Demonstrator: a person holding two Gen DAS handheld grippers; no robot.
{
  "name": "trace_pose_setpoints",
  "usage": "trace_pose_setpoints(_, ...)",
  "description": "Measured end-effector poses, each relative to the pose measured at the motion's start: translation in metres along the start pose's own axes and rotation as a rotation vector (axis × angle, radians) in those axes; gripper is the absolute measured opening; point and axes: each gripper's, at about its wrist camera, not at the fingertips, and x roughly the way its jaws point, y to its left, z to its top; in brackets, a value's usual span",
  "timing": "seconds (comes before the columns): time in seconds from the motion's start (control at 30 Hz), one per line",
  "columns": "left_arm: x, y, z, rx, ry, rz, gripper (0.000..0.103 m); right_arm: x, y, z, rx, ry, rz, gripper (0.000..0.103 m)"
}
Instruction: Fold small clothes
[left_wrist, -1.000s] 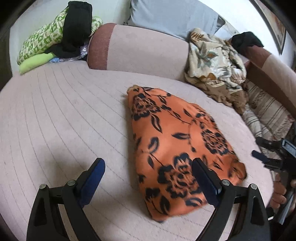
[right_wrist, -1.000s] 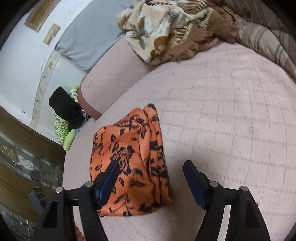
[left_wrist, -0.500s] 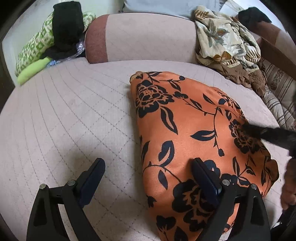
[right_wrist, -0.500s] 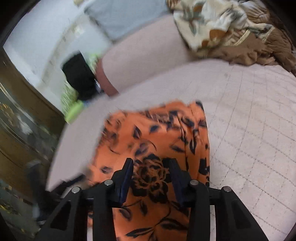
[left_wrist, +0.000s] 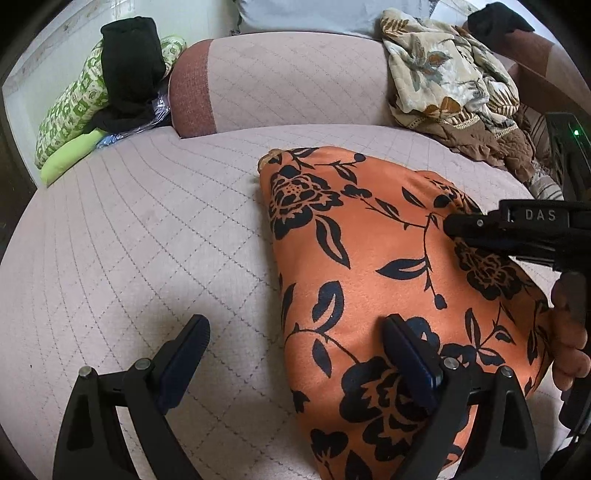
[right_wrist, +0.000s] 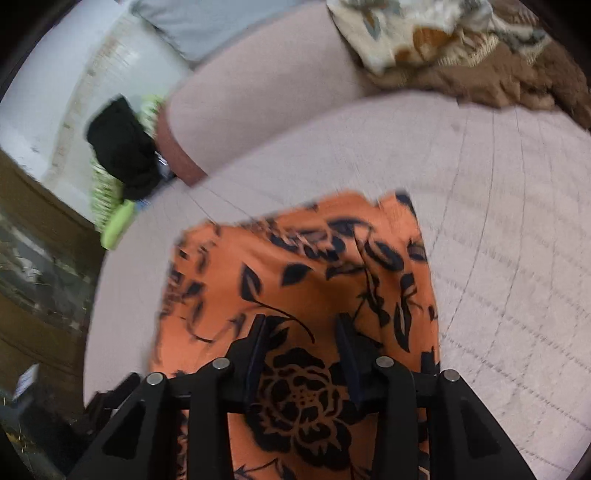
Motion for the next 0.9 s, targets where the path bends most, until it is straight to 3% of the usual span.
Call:
trace_pose_setpoints(0.23,-0.003,0.001,0.000,0.009,0.000,0.002,0.095,-0.026,-0.004,0.000,0.029,-0.022,0.043,0.042)
trace_pose_setpoints(0.3,-0.003,0.000,0.000,0.012,-0.001,0.004,0.095,-0.033,-0.009,0.000,0.039,-0.037,0.054,0.050)
trace_pose_setpoints(0.37,-0.003,0.000,-0.001,0.014,-0.002,0.006,0.095,-0.038,-0.015,0.001,0.055,-0.038,0.065,0.053)
trace_pose_setpoints(0.8,-0.001,0.001,0.000,0.013,-0.002,-0.003,0.095,-0.042,-0.036,0.001,0.039,-0.001,0.098,0.054)
trace_pose_setpoints(0.9,0.001,0.005,0.003,-0.011,0.012,-0.036,0.095,-0.049,-0.047,0.003,0.050,-0.017,0.106,0.057)
